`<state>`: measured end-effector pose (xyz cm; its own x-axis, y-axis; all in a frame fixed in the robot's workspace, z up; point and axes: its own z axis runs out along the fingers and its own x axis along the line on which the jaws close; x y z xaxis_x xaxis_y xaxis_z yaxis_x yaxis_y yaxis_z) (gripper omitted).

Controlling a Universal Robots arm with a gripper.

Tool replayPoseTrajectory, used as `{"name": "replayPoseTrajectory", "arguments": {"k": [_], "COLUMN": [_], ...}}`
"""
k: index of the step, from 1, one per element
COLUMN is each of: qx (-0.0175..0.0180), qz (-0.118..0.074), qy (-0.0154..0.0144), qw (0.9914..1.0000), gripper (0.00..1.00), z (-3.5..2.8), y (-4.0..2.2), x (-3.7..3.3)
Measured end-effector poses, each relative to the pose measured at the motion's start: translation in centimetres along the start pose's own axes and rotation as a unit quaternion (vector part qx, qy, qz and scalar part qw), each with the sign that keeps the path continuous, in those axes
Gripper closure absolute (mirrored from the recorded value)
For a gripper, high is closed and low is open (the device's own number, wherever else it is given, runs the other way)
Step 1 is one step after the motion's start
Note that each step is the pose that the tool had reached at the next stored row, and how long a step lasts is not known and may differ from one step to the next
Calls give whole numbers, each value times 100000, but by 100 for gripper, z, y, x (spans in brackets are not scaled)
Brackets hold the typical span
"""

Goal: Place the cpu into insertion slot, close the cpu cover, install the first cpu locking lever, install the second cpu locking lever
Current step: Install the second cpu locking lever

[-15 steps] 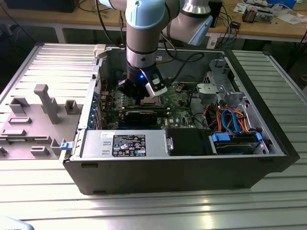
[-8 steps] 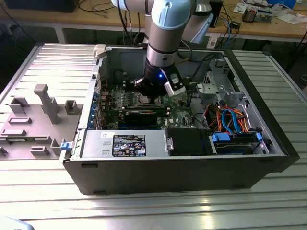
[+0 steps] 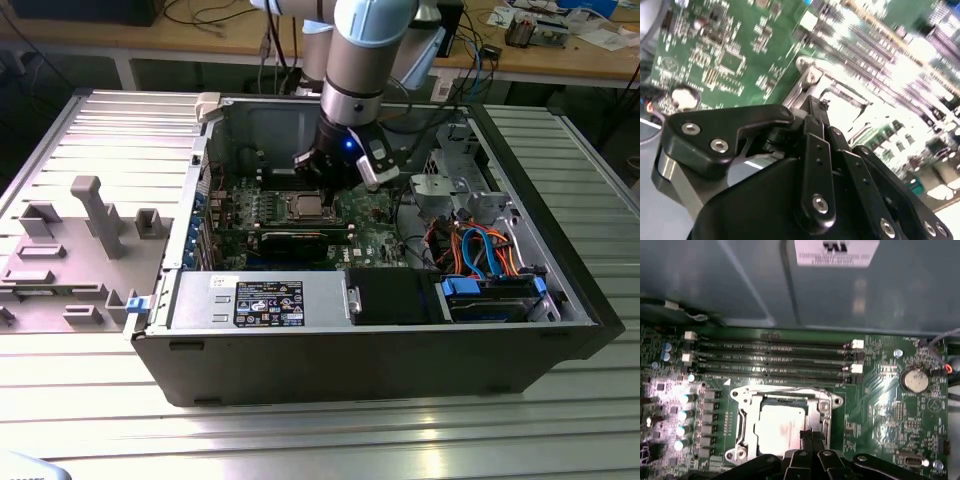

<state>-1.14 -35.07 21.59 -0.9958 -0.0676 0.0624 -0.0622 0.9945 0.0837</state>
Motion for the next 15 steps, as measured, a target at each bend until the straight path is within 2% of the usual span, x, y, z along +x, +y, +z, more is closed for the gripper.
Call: {"name": "replayPoseTrajectory", "arguments": {"k": [1,2,4,6,7,9,10,15], "qx": [209,335,423,480,517,533,531,548], "qz": [10,4,-14,-33,-53,-61,-61,-56], "qy": [-28,-178,-500,-801,-1010,-1081,-1087,-1088], "qw": [100000,99999,99998,99996,99994,99993,99993,99993], "gripper": [89,89,89,89,89,89,89,89], "z": [-5,-19,-61,-129,-194,-283,-296,-298], "y": [22,34,43,51,57,64,65,65], "x": [4,23,47,62,72,78,79,80]}}
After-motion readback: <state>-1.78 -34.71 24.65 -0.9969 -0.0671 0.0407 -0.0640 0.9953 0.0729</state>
